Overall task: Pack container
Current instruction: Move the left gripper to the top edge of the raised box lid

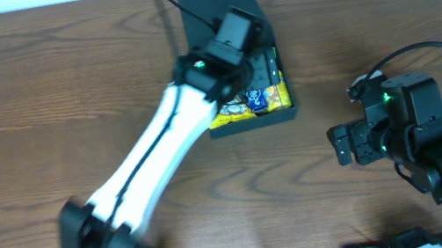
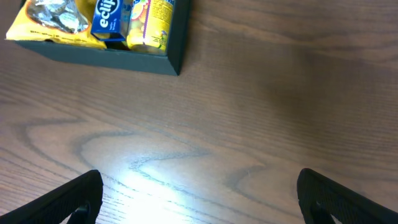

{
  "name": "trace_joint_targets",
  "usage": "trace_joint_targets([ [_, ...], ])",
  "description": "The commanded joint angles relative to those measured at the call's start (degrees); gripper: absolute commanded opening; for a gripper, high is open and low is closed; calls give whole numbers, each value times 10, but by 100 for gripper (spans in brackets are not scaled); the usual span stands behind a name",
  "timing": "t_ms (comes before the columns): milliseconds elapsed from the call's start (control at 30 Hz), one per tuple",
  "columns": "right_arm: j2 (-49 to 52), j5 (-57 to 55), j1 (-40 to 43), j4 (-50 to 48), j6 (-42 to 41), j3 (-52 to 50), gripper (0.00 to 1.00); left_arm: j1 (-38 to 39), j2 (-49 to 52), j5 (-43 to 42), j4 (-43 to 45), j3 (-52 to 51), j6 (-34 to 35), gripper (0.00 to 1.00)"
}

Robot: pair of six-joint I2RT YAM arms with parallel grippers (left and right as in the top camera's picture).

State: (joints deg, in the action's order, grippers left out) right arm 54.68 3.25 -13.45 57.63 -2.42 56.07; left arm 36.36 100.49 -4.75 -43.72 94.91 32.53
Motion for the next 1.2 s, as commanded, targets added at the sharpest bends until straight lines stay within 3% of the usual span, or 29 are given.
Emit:
trace_joint_targets([
  [0,-4,4,4,0,-7,0,99,-42,-62,2,-12,17,-9,93],
  [100,-4,4,4,0,-7,0,99,-111,-90,-19,-21,17,-9,98],
  [233,-4,4,4,0,-7,0,99,-233,-82,-128,-9,17,-17,96],
  [367,-4,4,4,0,-7,0,99,-339,-30,-231,33,17,-7,96],
  [467,-4,4,4,0,-7,0,99,-377,25,-311,84,17,7,96],
  [800,-4,4,4,0,-7,0,99,-380,263,-458,230,95,70,96],
  [1033,-4,4,4,0,-7,0,99,-351,355,-474,275,153,79,96],
  [1167,-4,4,4,0,-7,0,99,-333,379,-474,313,155,119,96],
])
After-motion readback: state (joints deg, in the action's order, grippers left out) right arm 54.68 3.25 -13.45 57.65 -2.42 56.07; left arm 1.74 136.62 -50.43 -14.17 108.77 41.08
